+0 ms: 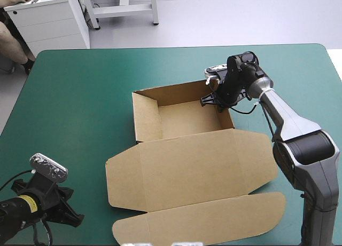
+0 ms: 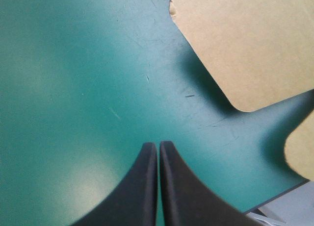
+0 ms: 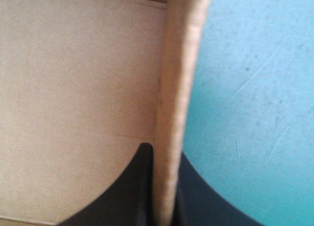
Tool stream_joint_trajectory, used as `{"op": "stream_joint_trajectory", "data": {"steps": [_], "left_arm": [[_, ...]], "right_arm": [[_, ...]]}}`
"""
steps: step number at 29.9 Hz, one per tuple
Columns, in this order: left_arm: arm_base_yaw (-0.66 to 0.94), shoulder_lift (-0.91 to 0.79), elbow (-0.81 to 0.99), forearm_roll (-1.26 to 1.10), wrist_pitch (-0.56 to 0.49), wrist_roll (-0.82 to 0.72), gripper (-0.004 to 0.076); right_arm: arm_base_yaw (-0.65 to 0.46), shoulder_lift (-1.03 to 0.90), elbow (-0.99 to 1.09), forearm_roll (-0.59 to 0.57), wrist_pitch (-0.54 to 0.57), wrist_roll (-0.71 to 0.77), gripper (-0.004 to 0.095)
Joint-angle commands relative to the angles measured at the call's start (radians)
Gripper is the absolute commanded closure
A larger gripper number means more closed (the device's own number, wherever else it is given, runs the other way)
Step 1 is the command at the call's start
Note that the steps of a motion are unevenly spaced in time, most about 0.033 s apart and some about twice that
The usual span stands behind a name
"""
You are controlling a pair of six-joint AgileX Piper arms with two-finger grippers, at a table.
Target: Fold the box
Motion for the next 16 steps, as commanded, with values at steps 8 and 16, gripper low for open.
{"op": "stream_joint_trajectory", "data": {"steps": [8,16], "left_arm": [[-0.001,0.005,-0.025,-0.001,-0.042,-0.004,0.0731],[-0.001,0.005,-0.025,-0.001,-0.040,-0.040,0.0731]], "right_arm": [[-0.003,-0.060,-0.086,0.009,0.022,-0.085,0.0928],[-0.076,-0.081,-0.282,-0.068,0.021,-0.120,0.0928]]}}
